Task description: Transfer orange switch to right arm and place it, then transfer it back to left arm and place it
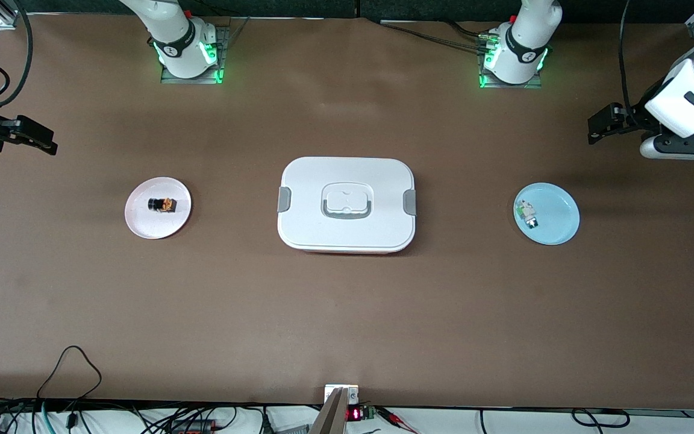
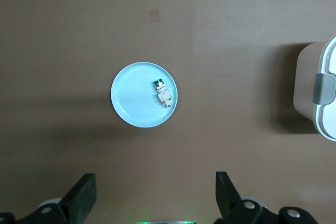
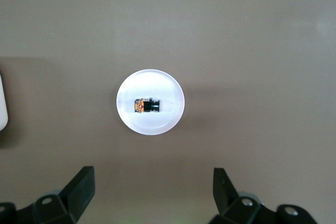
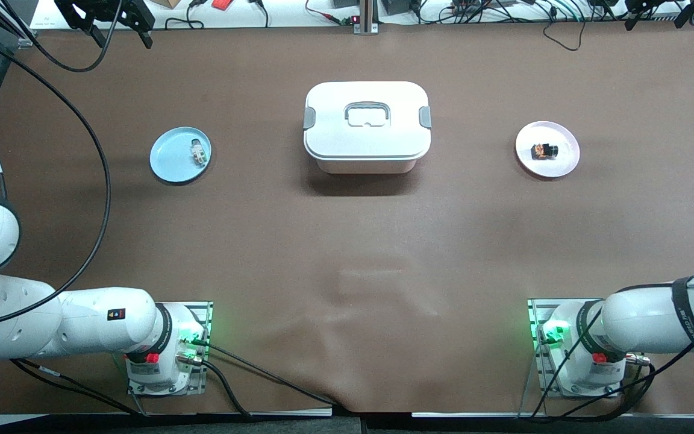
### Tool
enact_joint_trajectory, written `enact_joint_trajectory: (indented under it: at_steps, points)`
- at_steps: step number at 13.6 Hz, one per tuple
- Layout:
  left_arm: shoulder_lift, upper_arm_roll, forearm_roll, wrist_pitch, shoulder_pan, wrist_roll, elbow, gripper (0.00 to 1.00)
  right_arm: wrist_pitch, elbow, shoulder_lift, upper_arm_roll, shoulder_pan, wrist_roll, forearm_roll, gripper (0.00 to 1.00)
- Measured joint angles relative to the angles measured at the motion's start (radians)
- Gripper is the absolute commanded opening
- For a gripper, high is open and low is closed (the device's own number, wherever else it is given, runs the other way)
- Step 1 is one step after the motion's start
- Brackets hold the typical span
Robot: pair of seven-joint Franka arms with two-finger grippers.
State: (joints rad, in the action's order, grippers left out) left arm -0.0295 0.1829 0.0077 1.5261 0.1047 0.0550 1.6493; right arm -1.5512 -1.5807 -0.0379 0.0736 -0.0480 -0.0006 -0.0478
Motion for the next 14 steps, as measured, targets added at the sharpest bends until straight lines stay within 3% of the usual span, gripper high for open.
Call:
enact_joint_trajectory:
  at_steps: [8,14]
  points:
    - [0.000,0.000,0.000,0.000,0.000,0.000,0.000,1.00,-0.012,-0.003,-0.034,-0.001,-0.021,0.000,0.008,1.00]
    - [0.000,0.000,0.000,0.000,0.000,0.000,0.000,1.00,-0.083,-0.007,-0.153,-0.004,-0.083,0.005,0.009,1.00]
